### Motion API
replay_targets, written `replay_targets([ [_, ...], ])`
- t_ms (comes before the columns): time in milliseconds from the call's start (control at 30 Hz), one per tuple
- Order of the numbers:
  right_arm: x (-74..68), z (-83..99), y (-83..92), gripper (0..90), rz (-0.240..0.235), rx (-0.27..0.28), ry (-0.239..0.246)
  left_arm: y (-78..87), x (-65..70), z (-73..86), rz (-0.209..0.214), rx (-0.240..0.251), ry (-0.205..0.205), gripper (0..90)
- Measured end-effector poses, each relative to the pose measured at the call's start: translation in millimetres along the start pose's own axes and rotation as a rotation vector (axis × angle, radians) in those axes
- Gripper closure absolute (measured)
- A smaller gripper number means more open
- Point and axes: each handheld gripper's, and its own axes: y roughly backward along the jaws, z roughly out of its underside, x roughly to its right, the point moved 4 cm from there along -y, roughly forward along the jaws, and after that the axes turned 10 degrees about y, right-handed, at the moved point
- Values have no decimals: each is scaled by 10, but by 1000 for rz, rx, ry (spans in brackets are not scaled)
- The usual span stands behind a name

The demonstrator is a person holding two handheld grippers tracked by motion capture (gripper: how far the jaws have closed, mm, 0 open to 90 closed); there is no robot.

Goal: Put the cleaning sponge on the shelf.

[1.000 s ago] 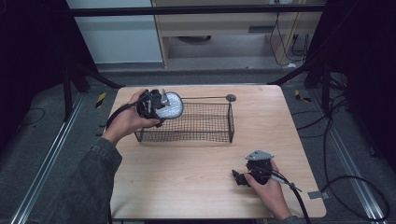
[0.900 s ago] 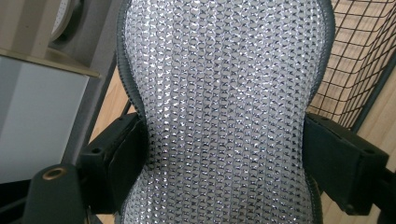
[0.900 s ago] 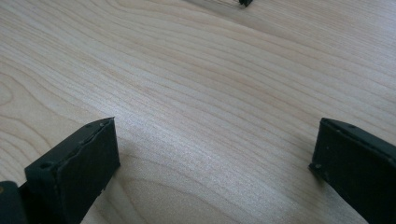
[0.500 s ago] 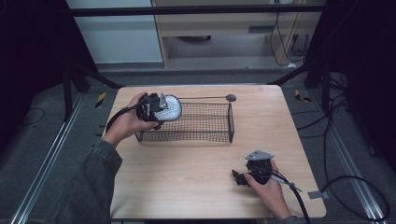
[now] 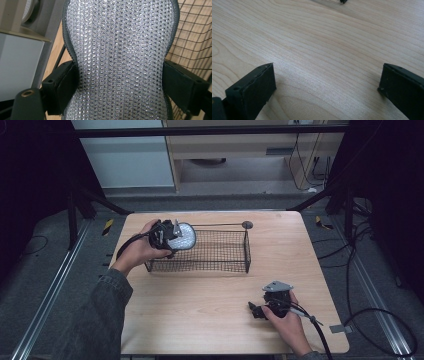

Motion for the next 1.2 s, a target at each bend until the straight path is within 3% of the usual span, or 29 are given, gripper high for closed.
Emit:
replay_targets([
  [333,0,0,0,8,0,0,0,-85,2,-12,26,-13,14,128],
  [700,0,0,0,8,0,0,0,-84,-24,-12,56,21,79,45],
  [867,0,-1,-1,7,0,0,-1,-56,-24,-8,69,28,97,49],
  [1200,1,-2,-2,7,1,-1,-1,81,54,-46,93,87,122,71],
])
